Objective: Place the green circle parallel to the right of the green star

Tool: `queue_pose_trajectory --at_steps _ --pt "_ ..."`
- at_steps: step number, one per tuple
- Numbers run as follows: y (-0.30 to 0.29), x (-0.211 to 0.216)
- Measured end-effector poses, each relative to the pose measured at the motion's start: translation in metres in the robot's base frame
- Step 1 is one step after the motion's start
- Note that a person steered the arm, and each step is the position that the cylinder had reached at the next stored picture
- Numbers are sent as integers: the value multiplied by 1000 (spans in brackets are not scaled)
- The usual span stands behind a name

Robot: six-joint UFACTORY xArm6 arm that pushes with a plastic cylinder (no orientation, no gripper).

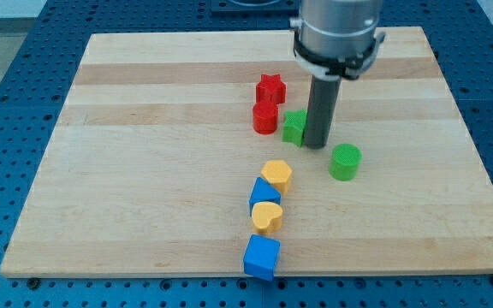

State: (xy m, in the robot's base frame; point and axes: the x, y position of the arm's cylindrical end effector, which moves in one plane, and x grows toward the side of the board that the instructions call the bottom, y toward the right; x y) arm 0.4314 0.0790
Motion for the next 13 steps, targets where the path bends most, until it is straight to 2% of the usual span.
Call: queue_pose_trajectory --at_steps 1,2,5,7,8,9,12,13 --pt "0 -36" --pt "3 -27" --pt "14 100" --pt "25 120" --pt "62 103" --pt "72 76" --pt "56 25" --pt "56 -13"
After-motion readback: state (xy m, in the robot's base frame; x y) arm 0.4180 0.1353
